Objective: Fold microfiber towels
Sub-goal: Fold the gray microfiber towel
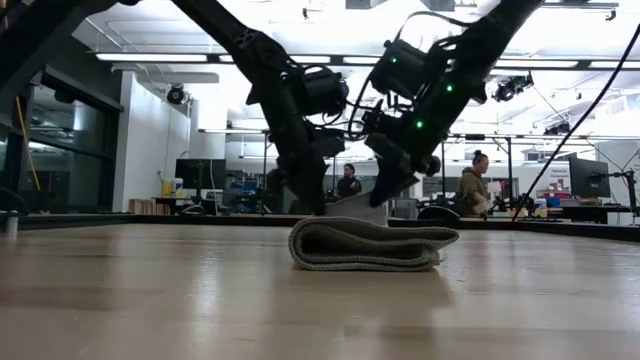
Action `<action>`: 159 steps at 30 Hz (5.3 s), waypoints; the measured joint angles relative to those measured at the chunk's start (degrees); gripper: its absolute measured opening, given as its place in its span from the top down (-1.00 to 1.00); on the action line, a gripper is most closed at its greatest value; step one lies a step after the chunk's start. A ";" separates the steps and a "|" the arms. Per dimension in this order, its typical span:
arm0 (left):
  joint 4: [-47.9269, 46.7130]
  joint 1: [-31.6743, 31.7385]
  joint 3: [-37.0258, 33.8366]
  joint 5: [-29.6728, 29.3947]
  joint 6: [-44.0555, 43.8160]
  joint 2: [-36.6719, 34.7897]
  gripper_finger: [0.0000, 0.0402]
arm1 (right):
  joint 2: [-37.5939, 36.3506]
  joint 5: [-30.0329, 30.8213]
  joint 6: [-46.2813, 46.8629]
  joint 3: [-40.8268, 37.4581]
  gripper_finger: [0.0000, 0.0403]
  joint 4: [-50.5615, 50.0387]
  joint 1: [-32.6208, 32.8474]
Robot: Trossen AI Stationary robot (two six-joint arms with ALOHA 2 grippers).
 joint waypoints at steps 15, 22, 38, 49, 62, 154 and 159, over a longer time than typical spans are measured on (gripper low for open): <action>-2.44 -1.80 0.07 -1.51 0.95 -0.02 1.00 | -0.73 0.24 1.93 -0.02 0.98 -2.86 2.53; -2.08 -1.79 0.00 -1.79 1.57 0.00 1.00 | -0.73 0.91 1.84 -0.23 0.98 -2.95 2.47; -1.45 0.27 -0.11 1.51 3.97 0.11 1.00 | -0.73 -5.63 2.80 -0.44 0.98 0.31 -1.96; 0.46 0.23 -0.21 4.10 0.68 0.19 1.00 | -0.73 -4.98 1.23 -0.46 0.98 -0.07 -1.26; 2.04 -0.89 -0.22 6.40 -1.87 0.22 1.00 | -0.73 -3.58 -0.26 -0.46 0.98 0.03 -0.57; 1.98 -0.22 -0.07 1.75 3.54 0.09 1.00 | 7.58 -37.23 12.29 2.06 0.00 8.98 -21.13; 2.92 -1.34 -0.07 1.25 4.10 0.11 1.00 | 7.58 -37.24 12.26 2.80 0.00 6.39 -21.73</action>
